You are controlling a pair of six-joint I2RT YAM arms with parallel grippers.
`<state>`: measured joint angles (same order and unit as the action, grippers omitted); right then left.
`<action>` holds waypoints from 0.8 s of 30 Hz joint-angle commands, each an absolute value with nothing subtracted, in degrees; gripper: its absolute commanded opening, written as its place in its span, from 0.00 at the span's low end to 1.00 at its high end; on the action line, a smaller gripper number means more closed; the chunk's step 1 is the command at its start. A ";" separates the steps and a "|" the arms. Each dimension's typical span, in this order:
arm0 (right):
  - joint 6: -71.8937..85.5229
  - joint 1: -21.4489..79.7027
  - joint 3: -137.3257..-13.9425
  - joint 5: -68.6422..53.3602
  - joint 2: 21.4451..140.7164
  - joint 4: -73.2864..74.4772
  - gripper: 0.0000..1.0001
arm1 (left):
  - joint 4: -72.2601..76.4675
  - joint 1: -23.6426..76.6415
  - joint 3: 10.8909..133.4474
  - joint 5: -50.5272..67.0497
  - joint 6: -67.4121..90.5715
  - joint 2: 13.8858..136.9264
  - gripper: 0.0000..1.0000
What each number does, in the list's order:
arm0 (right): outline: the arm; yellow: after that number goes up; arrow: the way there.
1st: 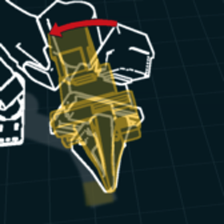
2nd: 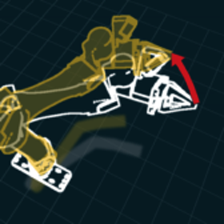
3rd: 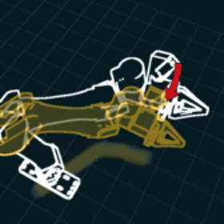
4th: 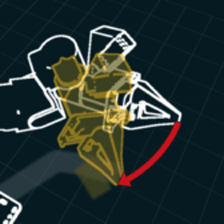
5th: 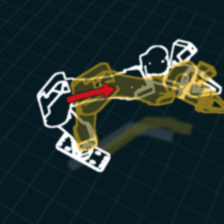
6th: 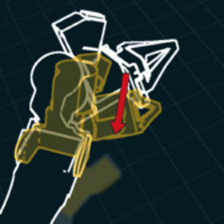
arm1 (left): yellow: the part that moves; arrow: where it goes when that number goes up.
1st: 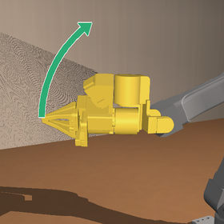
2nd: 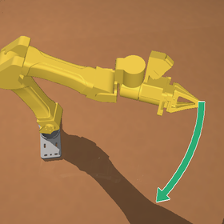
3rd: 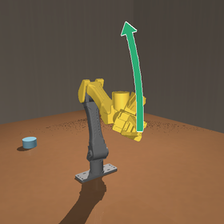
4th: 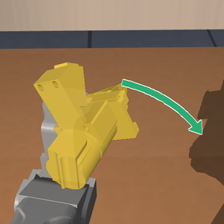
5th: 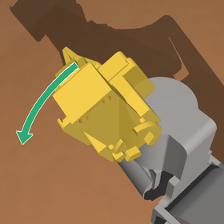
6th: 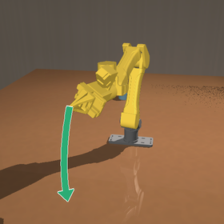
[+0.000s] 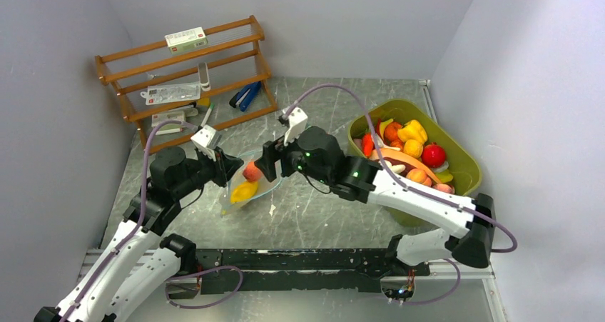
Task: Place the food in the zip-top bag and seal the zipper
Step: Place the fake fruit in the zipper food storage bag, then pick up the fake vegetable from the bin.
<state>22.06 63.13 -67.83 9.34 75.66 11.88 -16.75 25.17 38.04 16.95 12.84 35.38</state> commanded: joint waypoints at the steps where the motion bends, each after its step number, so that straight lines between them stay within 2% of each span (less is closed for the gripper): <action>1: 20.77 63.35 -68.49 16.11 71.84 12.13 0.74 | -16.05 24.95 38.25 15.81 12.60 34.78 0.07; 7: 18.48 61.05 -70.43 25.72 70.88 18.52 0.74 | -16.39 24.95 38.40 15.72 12.22 34.44 0.07; 10: 22.01 56.26 -71.97 29.21 71.68 25.21 0.74 | -16.23 24.90 38.34 16.12 12.30 34.27 0.07; 15: 27.71 44.08 -71.41 27.36 70.97 32.22 0.73 | -16.05 24.89 38.47 17.05 12.13 34.10 0.07; 18: 28.98 38.81 -70.44 27.98 69.63 33.32 0.70 | -15.76 24.90 38.52 17.37 11.89 33.89 0.07; 22: 33.44 33.39 -70.58 30.18 69.30 36.02 0.60 | -15.74 24.86 38.63 17.66 11.74 34.02 0.07; 24: 36.04 32.01 -70.15 31.41 69.07 36.98 0.60 | -15.82 24.82 38.67 17.75 11.69 34.12 0.07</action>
<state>29.89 34.50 -70.61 28.01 70.65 33.10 -16.93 25.17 38.04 16.73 12.38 34.54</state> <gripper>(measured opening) 0.605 0.071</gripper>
